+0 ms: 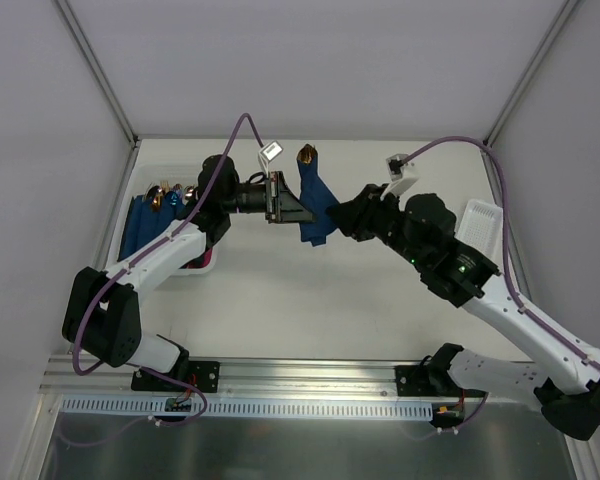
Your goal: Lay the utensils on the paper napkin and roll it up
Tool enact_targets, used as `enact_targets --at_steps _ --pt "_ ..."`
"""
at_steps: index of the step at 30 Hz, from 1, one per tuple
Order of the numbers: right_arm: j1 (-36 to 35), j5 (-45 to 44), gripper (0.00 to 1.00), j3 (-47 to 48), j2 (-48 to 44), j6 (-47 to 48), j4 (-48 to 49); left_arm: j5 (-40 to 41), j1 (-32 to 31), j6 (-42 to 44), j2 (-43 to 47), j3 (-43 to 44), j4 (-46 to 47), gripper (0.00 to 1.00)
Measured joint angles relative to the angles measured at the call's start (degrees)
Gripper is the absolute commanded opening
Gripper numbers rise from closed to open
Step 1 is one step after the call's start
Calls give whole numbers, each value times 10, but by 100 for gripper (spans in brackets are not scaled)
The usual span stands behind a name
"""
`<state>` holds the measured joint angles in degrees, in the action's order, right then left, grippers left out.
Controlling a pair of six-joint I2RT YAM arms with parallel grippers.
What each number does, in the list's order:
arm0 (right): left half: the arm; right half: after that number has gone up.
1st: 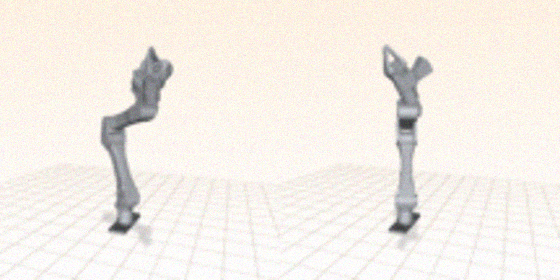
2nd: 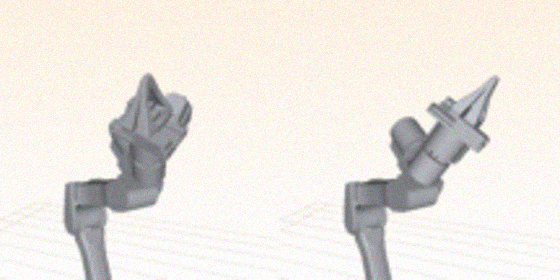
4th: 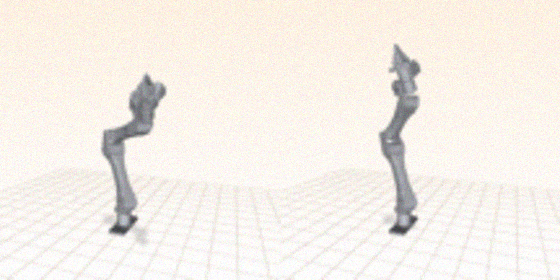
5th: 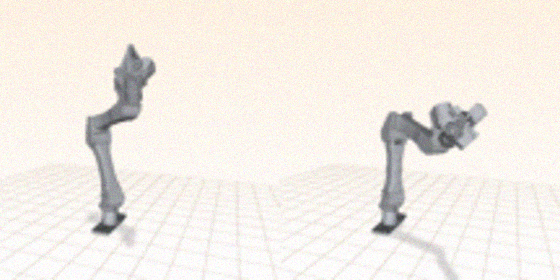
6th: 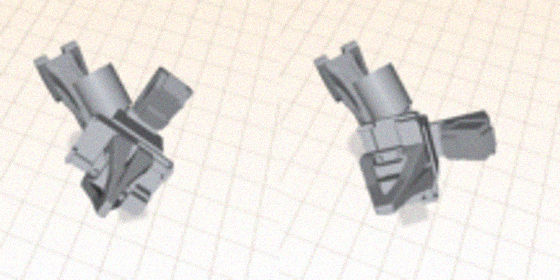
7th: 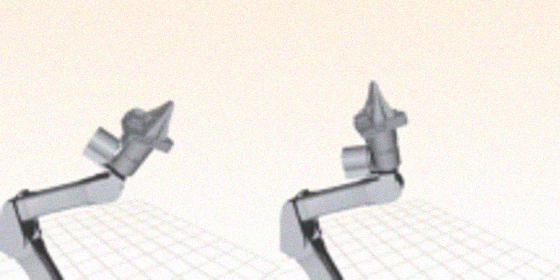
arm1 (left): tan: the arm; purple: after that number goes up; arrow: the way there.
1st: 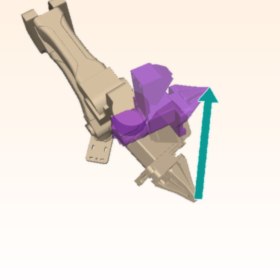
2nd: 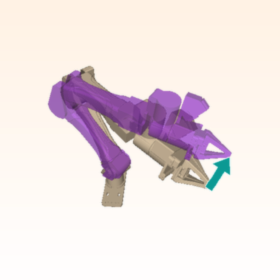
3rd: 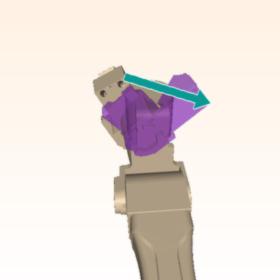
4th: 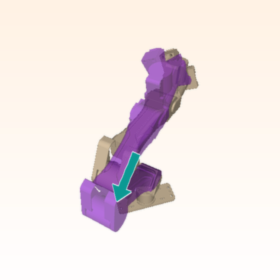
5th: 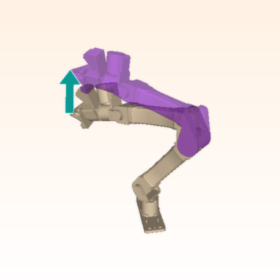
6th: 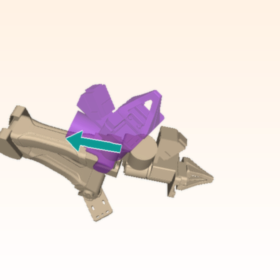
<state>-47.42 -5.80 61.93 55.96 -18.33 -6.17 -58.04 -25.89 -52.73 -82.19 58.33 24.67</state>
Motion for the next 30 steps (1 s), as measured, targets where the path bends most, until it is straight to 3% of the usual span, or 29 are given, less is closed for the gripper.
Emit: enact_targets --at_steps 14,30 --pt "0 -17 36 -14 43 -1 -19 -15 -12 -33 0 1 39 0" --pt "29 31 43 -93 4 -56 88 -21 -12 -88 -1 -2 99 0"
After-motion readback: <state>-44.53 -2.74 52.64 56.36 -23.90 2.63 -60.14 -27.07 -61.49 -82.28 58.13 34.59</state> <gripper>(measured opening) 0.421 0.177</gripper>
